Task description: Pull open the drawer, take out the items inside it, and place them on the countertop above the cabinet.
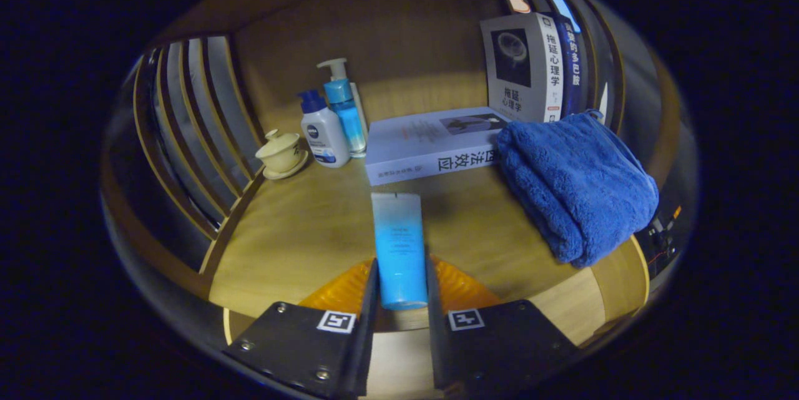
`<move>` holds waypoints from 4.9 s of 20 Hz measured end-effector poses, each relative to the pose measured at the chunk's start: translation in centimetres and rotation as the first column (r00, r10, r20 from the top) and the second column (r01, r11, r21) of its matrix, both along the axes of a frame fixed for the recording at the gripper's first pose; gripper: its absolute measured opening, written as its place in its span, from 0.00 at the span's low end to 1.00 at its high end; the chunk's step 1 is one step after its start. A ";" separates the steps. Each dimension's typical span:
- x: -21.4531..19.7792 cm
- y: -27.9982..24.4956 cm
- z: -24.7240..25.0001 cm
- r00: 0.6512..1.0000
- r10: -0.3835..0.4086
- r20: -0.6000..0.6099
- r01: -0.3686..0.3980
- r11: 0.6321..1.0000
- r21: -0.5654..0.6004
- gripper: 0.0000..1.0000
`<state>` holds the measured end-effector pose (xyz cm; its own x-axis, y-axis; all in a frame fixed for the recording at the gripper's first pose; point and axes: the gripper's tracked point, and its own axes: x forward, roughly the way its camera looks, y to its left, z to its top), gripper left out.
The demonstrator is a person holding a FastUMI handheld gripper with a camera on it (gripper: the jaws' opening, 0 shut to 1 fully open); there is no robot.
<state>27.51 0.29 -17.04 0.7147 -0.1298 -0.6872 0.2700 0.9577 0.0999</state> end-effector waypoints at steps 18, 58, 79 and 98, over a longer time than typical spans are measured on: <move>1.4 0.6 -0.1 0.994 0.068 0.088 -0.066 0.997 -0.026 0.73; -23.0 1.1 4.1 0.867 0.081 0.492 -0.015 0.991 -0.137 1.00; -26.1 2.3 -1.6 0.901 0.108 0.420 -0.091 0.994 -0.062 0.99; -22.3 1.1 -1.1 0.904 0.111 0.413 -0.081 0.993 -0.089 0.97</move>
